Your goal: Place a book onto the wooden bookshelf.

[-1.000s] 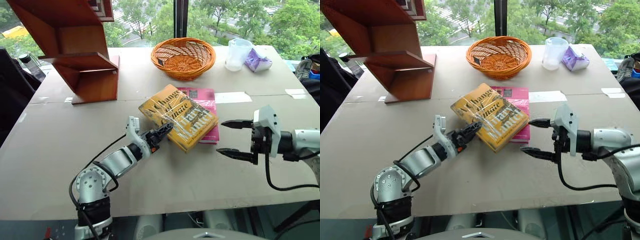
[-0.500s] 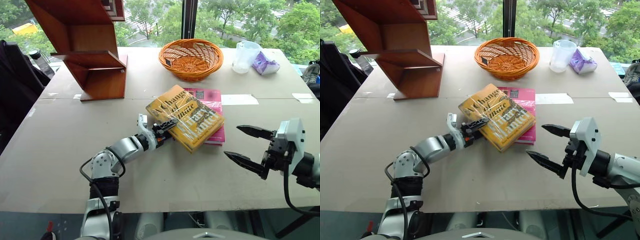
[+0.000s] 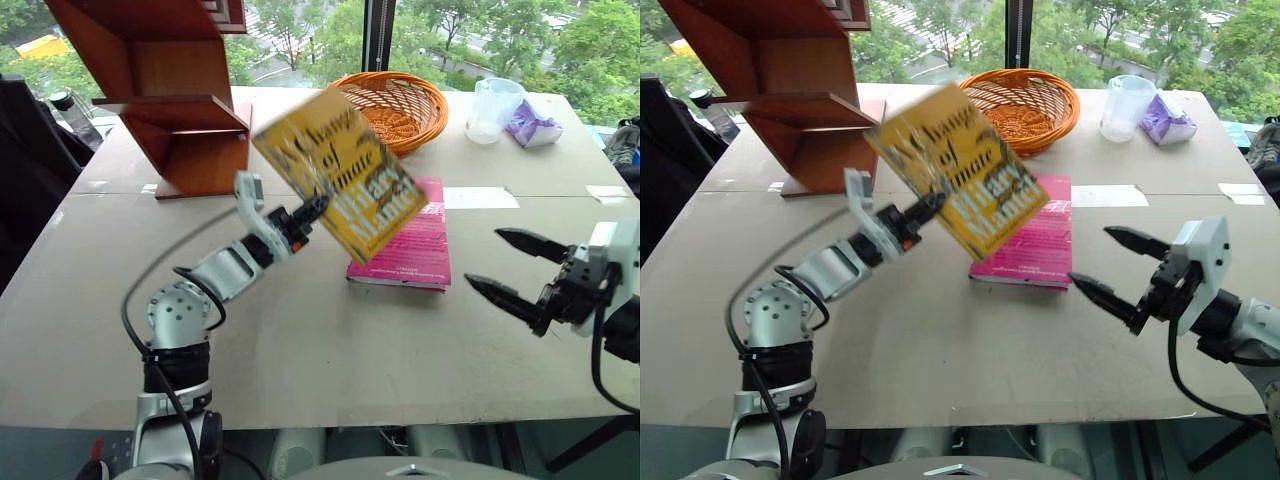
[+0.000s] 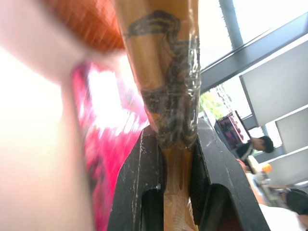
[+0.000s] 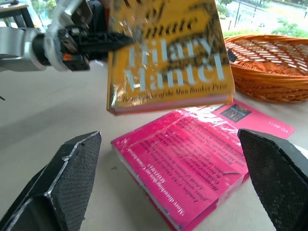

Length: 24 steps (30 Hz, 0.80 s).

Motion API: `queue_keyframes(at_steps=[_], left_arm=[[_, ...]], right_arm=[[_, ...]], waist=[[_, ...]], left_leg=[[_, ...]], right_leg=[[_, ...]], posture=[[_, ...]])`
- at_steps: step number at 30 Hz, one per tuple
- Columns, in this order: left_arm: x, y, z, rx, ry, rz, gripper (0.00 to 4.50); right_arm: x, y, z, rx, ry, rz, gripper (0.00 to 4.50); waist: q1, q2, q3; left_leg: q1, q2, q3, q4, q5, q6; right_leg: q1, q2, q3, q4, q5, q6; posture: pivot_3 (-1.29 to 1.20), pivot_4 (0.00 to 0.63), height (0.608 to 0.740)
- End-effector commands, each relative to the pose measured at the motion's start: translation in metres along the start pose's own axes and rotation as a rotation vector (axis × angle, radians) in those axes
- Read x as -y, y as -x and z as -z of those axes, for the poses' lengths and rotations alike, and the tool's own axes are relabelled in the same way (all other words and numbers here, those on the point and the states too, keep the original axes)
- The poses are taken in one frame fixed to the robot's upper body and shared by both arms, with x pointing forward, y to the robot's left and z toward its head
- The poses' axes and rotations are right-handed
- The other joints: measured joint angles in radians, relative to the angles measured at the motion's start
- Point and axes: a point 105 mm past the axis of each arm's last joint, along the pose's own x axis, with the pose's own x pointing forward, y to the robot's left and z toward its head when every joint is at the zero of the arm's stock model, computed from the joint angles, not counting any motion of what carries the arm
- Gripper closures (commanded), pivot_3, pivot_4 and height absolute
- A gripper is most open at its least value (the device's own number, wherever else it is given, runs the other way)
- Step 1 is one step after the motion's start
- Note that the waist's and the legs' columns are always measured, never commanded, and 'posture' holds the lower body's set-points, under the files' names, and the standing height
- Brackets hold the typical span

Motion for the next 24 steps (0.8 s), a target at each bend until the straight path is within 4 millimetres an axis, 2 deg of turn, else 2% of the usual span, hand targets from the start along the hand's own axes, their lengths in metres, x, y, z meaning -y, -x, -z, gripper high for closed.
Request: queue_keyframes(at_steps=[1,4,6,8,10,12,15,20,22,24], left_arm=[[0.045,-0.006,-0.039,0.100,-0.675,0.065,4.39],[0.066,-0.004,-0.065,0.159,-1.225,0.071,4.39],[0.064,0.001,-0.080,0.107,-1.586,-0.005,4.39],[0.059,0.011,-0.107,0.018,-2.011,-0.127,4.39],[0.057,0.025,-0.136,-0.048,-2.248,-0.260,4.39],[0.051,0.037,-0.154,-0.096,-2.356,-0.344,4.39],[0.029,0.052,-0.173,-0.247,-2.416,-0.428,4.39],[-0.008,0.064,-0.177,-0.505,-2.316,-0.458,4.39],[-0.012,0.064,-0.180,-0.520,-2.320,-0.466,4.39],[-0.025,0.066,-0.183,-0.586,-2.301,-0.494,4.39]], right_arm=[[0.010,0.003,-0.020,0.098,0.045,-0.013,0.00],[0.014,-0.002,-0.026,0.141,0.067,-0.074,0.00],[0.017,-0.008,-0.029,0.159,0.066,-0.121,0.00],[0.018,-0.016,-0.034,0.191,0.045,-0.176,0.00],[0.017,-0.024,-0.038,0.229,0.025,-0.227,0.00],[0.018,-0.028,-0.044,0.272,-0.001,-0.251,0.00],[0.018,-0.035,-0.048,0.307,-0.015,-0.276,0.00],[0.021,-0.044,-0.061,0.375,-0.011,-0.292,0.00],[0.022,-0.046,-0.067,0.408,-0.016,-0.290,0.00],[0.022,-0.047,-0.071,0.436,-0.030,-0.287,0.00]], waist=[[-0.002,0.000,0.001],[-0.005,0.001,0.001],[-0.008,0.002,0.003],[-0.005,0.003,0.006],[-0.009,0.002,0.012],[-0.007,0.005,0.013],[-0.006,0.005,0.015],[-0.005,0.006,0.016],[-0.005,0.006,0.016],[-0.003,0.005,0.016]], left_leg=[[0.000,0.000,0.000,0.000,0.000,0.000],[0.001,-0.002,0.002,-0.003,0.000,0.000],[0.000,-0.002,0.002,-0.003,0.000,0.000],[0.001,-0.001,0.003,-0.006,0.000,0.000],[0.000,0.000,0.002,-0.008,0.000,0.000],[0.000,0.001,0.003,-0.009,0.000,0.000],[0.000,0.002,0.004,-0.013,0.000,0.000],[-0.001,0.001,0.005,-0.014,0.000,0.000],[-0.001,0.001,0.006,-0.014,0.000,0.000],[-0.002,0.001,0.005,-0.013,0.000,0.000]], right_leg=[[0.000,0.001,0.000,-0.001,0.000,0.000],[0.001,0.002,0.003,-0.004,0.000,0.000],[0.000,0.002,0.004,-0.005,0.000,0.001],[0.000,0.003,0.005,-0.006,0.000,0.001],[-0.002,0.003,0.004,-0.006,0.002,0.006],[-0.004,0.005,0.005,-0.006,0.002,0.006],[-0.005,0.004,0.004,-0.007,0.001,0.007],[-0.005,0.003,0.002,-0.006,0.000,0.008],[-0.006,0.002,0.003,-0.007,0.001,0.008],[-0.006,0.002,0.002,-0.007,0.001,0.008]], posture=[[0.00,0.150,0.740],[0.00,0.150,0.740],[0.00,0.150,0.740],[0.00,0.150,0.740],[0.00,0.150,0.740],[0.00,0.150,0.740],[0.00,0.150,0.740],[0.00,0.150,0.740],[0.00,0.150,0.740],[0.00,0.150,0.740]])
